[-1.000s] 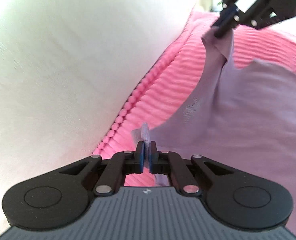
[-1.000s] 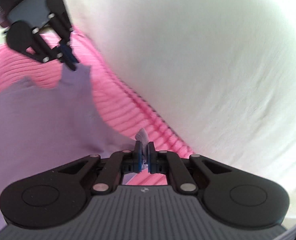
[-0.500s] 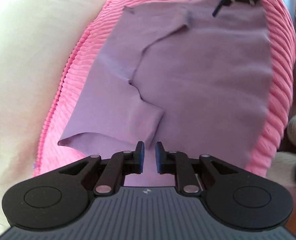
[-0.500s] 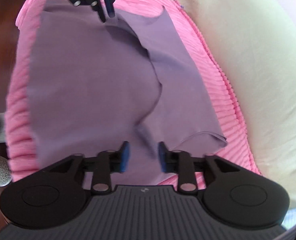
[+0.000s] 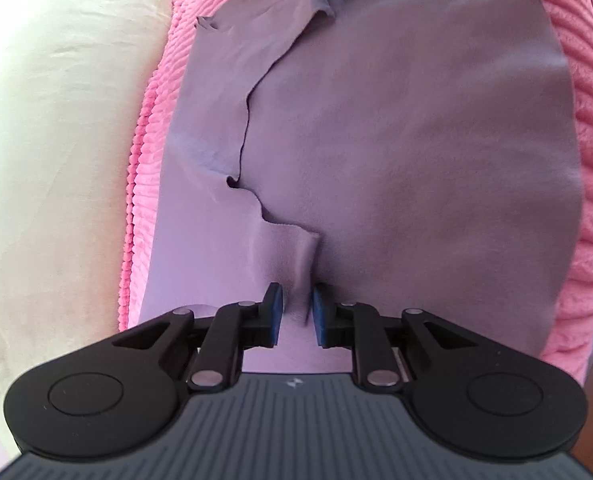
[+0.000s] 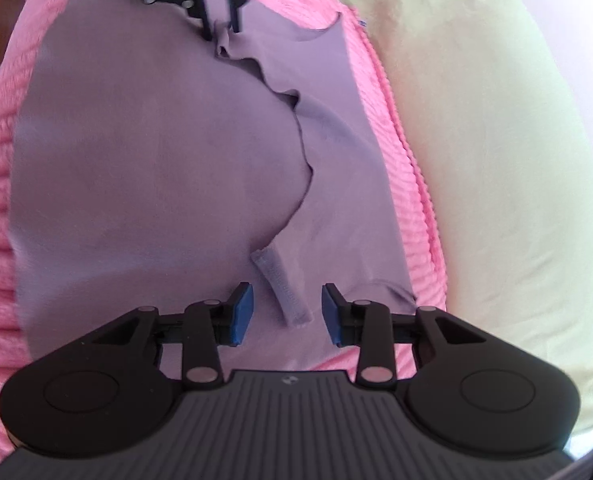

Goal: Fold clothes
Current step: 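Fold the hem up toward the straps with both grippers and lay it down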

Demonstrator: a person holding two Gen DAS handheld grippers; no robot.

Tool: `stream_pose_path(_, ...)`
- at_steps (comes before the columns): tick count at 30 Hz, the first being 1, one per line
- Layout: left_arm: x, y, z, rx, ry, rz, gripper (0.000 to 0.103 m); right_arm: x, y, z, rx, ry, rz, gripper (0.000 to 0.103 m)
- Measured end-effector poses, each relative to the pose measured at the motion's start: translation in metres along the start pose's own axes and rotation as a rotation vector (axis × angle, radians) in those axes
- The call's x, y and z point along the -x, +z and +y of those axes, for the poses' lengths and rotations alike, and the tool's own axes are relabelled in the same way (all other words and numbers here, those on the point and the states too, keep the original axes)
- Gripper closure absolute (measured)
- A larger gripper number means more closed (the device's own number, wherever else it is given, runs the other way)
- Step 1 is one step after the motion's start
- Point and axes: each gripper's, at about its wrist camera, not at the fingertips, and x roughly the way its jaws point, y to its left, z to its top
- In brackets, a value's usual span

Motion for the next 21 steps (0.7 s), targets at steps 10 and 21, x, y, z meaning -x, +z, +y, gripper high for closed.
stream_pose_path(10,0.048,-0.008,-0.011,-0.132,0.000,-0.020,0.101,0.046,0.009,-0.005,-0.114,0.083,-0.041,0.101)
stream_pose_path(21,0.059,0.000,-0.049,-0.113,0.002,0.019,0.101,0.083,0.007,0.033,-0.166,0.136,-0.008,0.101)
